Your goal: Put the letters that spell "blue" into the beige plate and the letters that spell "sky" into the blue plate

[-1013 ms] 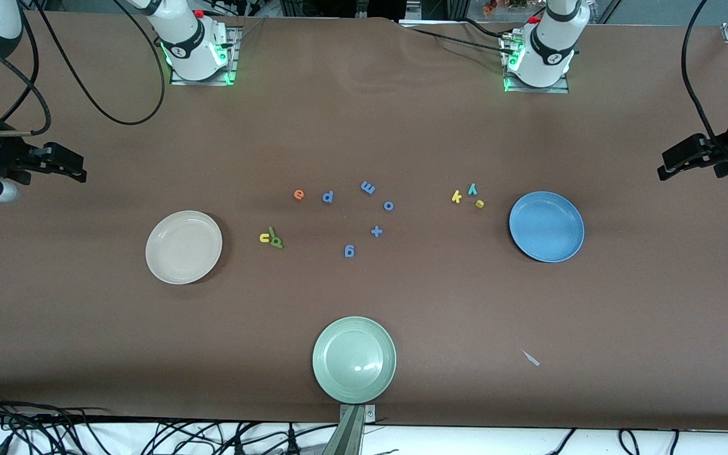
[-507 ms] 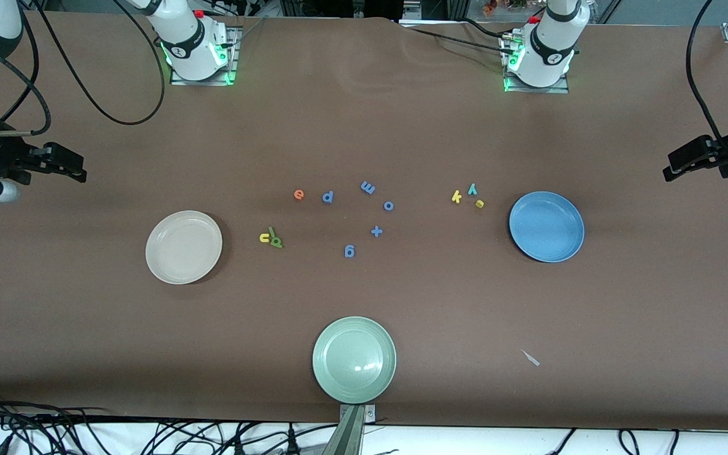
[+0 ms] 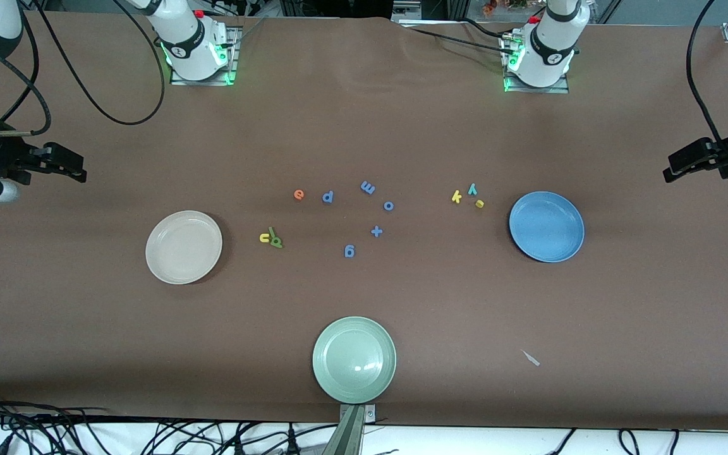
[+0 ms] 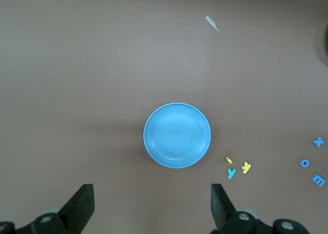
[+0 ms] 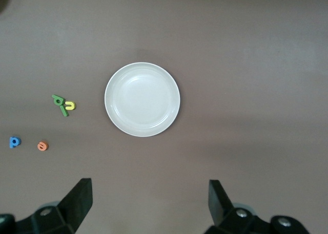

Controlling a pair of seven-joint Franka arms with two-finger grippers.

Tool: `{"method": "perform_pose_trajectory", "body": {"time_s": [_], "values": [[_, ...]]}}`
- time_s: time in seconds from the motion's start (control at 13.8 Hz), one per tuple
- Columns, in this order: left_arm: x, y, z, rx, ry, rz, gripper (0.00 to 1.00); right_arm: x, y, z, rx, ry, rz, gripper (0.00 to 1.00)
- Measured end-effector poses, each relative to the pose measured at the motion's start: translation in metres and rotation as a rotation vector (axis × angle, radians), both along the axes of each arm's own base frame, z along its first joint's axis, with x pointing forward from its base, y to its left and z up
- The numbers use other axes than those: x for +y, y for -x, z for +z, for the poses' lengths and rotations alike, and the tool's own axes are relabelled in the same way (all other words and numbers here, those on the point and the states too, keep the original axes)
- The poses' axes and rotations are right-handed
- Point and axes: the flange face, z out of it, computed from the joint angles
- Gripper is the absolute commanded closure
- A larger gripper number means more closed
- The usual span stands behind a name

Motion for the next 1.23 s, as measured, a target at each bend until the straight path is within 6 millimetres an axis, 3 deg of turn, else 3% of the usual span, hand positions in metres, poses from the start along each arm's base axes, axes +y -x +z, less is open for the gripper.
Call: {"method": "perform_pose_trajectory", "body": {"time_s": [1.23], "values": [[-0.003, -0.01, -0.021, 0.035, 0.001, -0.008, 0.0, 0.0, 0.0, 0.0, 0.0, 0.0, 0.0, 0.0]]}}
